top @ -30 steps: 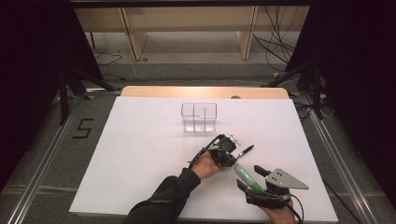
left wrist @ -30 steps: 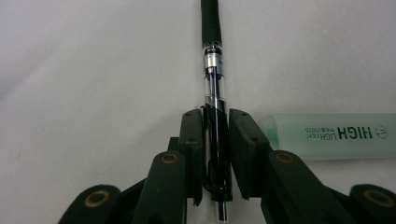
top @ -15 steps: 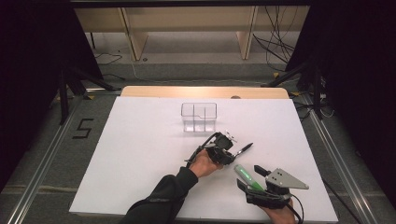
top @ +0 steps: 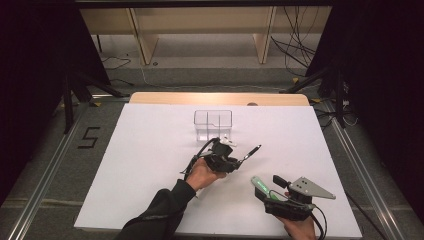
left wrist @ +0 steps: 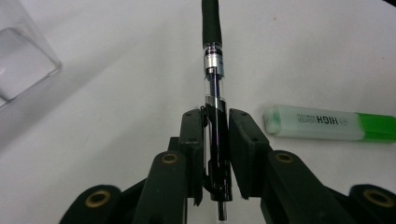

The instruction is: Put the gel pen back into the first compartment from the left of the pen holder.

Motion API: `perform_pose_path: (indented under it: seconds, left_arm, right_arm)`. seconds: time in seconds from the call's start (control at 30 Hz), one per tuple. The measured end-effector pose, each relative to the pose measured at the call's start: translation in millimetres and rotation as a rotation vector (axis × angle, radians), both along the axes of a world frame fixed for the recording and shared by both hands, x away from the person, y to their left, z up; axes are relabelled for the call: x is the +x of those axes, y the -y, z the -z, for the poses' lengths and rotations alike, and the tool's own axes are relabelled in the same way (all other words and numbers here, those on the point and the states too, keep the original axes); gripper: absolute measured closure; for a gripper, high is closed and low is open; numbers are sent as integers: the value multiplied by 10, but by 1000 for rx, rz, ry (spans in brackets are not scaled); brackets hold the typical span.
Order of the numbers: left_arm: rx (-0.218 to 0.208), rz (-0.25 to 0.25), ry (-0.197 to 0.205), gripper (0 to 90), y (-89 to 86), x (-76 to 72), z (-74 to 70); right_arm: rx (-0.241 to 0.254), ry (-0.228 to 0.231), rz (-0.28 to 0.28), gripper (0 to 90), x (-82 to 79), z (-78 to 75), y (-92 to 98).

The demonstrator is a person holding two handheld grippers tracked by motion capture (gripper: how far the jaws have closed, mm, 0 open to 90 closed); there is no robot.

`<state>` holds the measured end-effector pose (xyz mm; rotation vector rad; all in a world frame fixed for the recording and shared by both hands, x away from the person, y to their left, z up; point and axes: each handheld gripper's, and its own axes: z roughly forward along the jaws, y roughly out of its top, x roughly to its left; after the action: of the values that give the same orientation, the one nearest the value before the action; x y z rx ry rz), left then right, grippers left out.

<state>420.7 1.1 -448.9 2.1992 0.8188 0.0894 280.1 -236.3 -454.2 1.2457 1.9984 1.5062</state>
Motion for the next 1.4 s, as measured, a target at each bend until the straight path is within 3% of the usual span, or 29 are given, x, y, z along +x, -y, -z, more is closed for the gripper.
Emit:
perform_pose_path:
  seconds: [0.3,0.6,1.0,1.4]
  left_arm:
    - [-62,-28,22,756,-328,-80,-110]
    - [-98,-8,36,756,-553,-182,-155]
    - [-121,-7,59,756,-669,-331,-155]
    - [-168,-14,70,755,-755,-473,-165]
  right_arm:
    - [108,-70,22,198,141,-63,-3]
    - [214,-151,11,192,331,-76,-79]
    - [295,-241,-16,209,598,-57,-320]
    - [387,-320,-31,259,723,9,-455]
